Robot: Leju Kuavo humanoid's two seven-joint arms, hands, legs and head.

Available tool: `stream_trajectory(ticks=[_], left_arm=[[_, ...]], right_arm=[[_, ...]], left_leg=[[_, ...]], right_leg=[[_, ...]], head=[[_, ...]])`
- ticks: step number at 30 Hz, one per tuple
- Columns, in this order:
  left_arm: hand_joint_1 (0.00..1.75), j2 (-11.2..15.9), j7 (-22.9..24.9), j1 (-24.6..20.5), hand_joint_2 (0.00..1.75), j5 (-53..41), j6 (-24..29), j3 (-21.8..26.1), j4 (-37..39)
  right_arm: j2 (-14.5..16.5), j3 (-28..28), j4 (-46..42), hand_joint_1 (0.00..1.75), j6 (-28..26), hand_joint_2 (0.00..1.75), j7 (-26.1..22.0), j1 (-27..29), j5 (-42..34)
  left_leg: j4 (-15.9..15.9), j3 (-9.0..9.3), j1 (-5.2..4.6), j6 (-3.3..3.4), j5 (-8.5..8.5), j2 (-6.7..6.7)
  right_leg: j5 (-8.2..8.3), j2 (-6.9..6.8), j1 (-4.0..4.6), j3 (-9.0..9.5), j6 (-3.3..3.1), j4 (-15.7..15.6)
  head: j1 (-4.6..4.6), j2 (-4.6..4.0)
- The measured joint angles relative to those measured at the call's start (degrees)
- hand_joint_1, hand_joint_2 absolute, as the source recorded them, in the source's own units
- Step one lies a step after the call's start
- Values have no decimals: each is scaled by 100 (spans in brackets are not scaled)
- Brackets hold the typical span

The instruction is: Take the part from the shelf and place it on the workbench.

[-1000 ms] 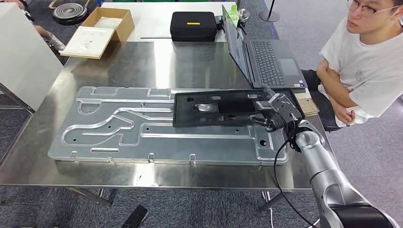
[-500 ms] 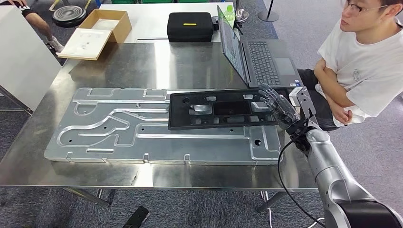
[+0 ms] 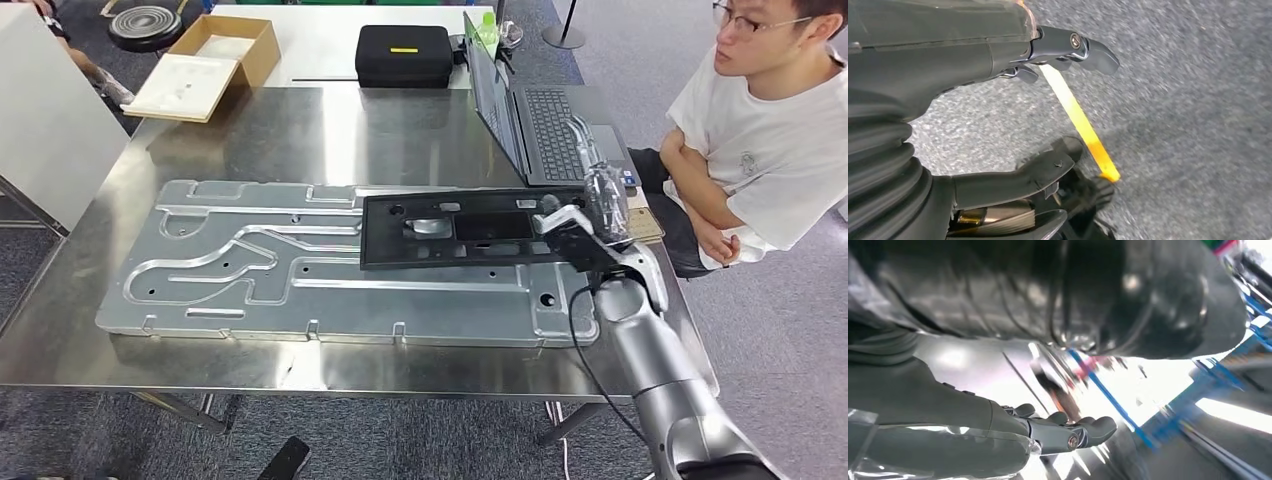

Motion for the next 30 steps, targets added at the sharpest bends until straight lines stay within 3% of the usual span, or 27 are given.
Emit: stream_trajectory(ticks=[2, 4, 6, 7, 8, 9, 11, 13, 15, 17, 19, 21, 22, 23, 25, 27, 28, 30], left_arm=[[0, -4, 8, -6, 0, 4, 13, 0, 0], [0, -9, 16, -2, 0, 4, 25, 0, 0], [0, -9, 23, 25, 0, 3, 31, 0, 0], [0, -9, 28, 34, 0, 2, 32, 0, 0], [0, -11, 35, 37, 0, 0, 31, -1, 0], [0, -15, 45, 37, 0, -2, 31, -1, 0], [0, -23, 74, 27, 0, -14, 30, -4, 0], [0, -27, 103, 22, 0, -30, 30, -10, 0], [0, -28, 119, 33, 0, -41, 27, -18, 0], [0, -28, 124, 36, 0, -47, 23, -25, 0], [0, -29, 125, 24, 0, -48, 21, -31, 0], [0, -29, 125, 26, 0, -48, 19, -34, 0], [0, -29, 126, 35, 0, -48, 16, -34, 0], [0, -29, 126, 43, 0, -48, 12, -35, 0], [0, -30, 127, 42, 0, -50, 1, -37, 0], [0, -34, 130, 27, 0, -58, -10, -40, 0], [0, -37, 134, 21, 0, -68, -14, -42, 0], [0, -38, 153, 21, 0, -90, -21, -44, 0]], right_arm=[[92, 154, -478, 0, -347, 0, 71, 132, 317], [152, 243, -817, 0, -605, 0, 92, 251, 528], [186, 323, -1064, 0, -766, 0, 121, 379, 675], [204, 371, -1173, 0, -820, 0, 133, 431, 750], [217, 424, -1282, 0, -877, 0, 146, 468, 837], [228, 478, -1390, 0, -939, 0, 162, 490, 933], [235, 596, -1595, 0, -1052, 0, 229, 511, 1109], [237, 710, -1753, 0, -1118, 0, 310, 539, 1226], [240, 797, -1854, 0, -1152, 0, 374, 552, 1290], [243, 854, -1932, 0, -1172, 0, 412, 545, 1324], [245, 884, -1977, 0, -1178, 0, 421, 547, 1340], [245, 908, -1985, 0, -1178, 0, 421, 556, 1346], [245, 920, -1985, 0, -1178, 0, 421, 559, 1348], [245, 930, -1986, 0, -1178, 0, 421, 561, 1350], [245, 941, -1996, 0, -1178, 0, 421, 554, 1350], [244, 944, -2018, 0, -1178, 0, 423, 536, 1350], [243, 945, -2026, 0, -1177, 0, 426, 528, 1351], [243, 949, -2030, 0, -1176, 0, 442, 517, 1364]], left_leg=[[-69, 25, 20, 71, 50, -20], [-81, 23, 16, 102, 65, -71], [-71, 19, 15, 104, 65, -148], [-63, 18, 15, 101, 63, -192], [-52, 19, 15, 95, 59, -242], [-39, 18, 18, 84, 52, -292], [-10, -9, 12, 37, 40, -385], [-5, -44, 23, -28, 51, -474], [-3, -69, 40, -91, 54, -525], [231, -191, 31, -138, -97, -353], [867, -503, 37, -173, -417, -118], [1471, -811, 63, -207, -623, -50], [1539, -852, 75, -220, -592, -35], [1386, -778, 86, -230, -459, -10], [654, -412, 89, -232, -111, 184], [121, -151, 55, -184, 52, 362], [52, -128, 35, -151, 43, 380], [35, -124, 27, -75, 71, 243]], right_leg=[[-215, 1, -10, -113, 39, 278], [-586, 2, -18, -396, 58, 944], [-743, 3, -23, -619, 74, 1456], [-669, 5, -26, -605, 75, 1440], [-503, 24, -31, -487, 70, 1212], [-308, 100, -39, -300, 59, 838], [-98, 306, -50, 27, 33, 185], [-103, 379, -36, 120, 12, -10], [-83, 272, -40, 138, -35, -48], [-62, 142, -55, 167, -114, -98], [-65, 3, -34, 178, -168, -114], [-75, -138, -14, 177, -181, -112], [-80, -204, -11, 177, -180, -110], [-86, -269, -11, 179, -172, -106], [-108, -386, -9, 185, -138, -87], [-138, -483, 19, 187, -83, -56], [-147, -530, 33, 192, -56, -50], [-173, -616, 30, 215, 9, -46]], head=[[2, 0], [3, 0], [3, 0], [3, 0], [2, 0], [3, 0], [2, 0], [1, 0], [1, 0], [-6, 0], [-13, 0], [-13, 0], [-13, 0], [-14, 0], [-14, 0], [-11, 0], [-9, 0], [-7, 0]])
